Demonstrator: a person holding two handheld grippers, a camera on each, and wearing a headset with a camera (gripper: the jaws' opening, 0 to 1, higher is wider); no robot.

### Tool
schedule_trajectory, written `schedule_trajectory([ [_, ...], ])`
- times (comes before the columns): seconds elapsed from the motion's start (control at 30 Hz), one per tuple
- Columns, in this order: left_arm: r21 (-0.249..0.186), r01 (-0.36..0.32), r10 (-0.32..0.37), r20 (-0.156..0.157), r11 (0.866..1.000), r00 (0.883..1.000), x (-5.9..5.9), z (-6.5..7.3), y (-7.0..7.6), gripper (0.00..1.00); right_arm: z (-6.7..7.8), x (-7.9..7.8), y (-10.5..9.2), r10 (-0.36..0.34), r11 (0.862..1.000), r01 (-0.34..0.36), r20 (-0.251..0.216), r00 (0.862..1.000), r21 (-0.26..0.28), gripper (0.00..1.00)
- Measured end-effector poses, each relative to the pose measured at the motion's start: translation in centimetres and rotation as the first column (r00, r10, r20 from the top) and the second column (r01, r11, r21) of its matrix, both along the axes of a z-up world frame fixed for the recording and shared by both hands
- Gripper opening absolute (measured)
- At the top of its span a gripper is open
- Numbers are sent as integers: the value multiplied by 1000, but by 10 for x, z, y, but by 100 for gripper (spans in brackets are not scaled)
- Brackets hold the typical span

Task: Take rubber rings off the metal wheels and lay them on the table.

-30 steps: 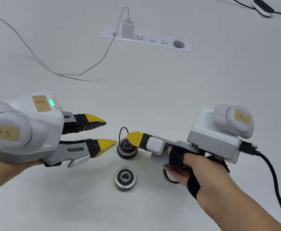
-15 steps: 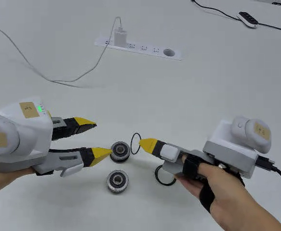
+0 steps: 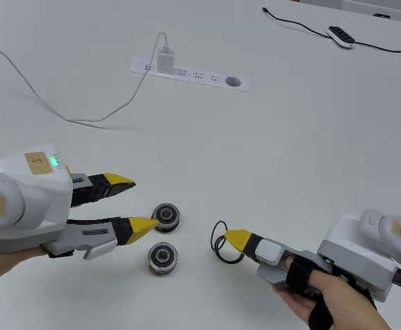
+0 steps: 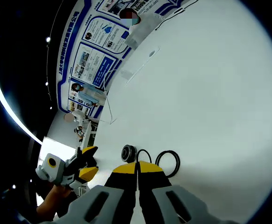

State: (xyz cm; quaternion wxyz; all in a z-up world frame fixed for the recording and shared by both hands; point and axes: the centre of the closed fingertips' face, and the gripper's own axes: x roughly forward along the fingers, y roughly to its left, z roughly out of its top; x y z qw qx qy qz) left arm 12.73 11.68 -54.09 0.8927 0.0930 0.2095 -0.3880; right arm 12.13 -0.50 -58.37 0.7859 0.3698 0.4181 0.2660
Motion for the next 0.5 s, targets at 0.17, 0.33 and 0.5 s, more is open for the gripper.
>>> schedule_trajectory([
  [0.17,3,7,-7,-5,1000,1000,-3,-1,-2,41,-7,1,-8,-24,999,24,-7,1000,-22,1],
  [0.33,4,13,-13,-9,1000,1000,-4,-1,-4,41,-13,2,-14,-36,998,35,-10,999,-48,1],
  [0.5,5,18,-18,-11,1000,1000,-5,-2,-6,41,-19,2,-21,-50,996,49,-15,999,-78,2],
])
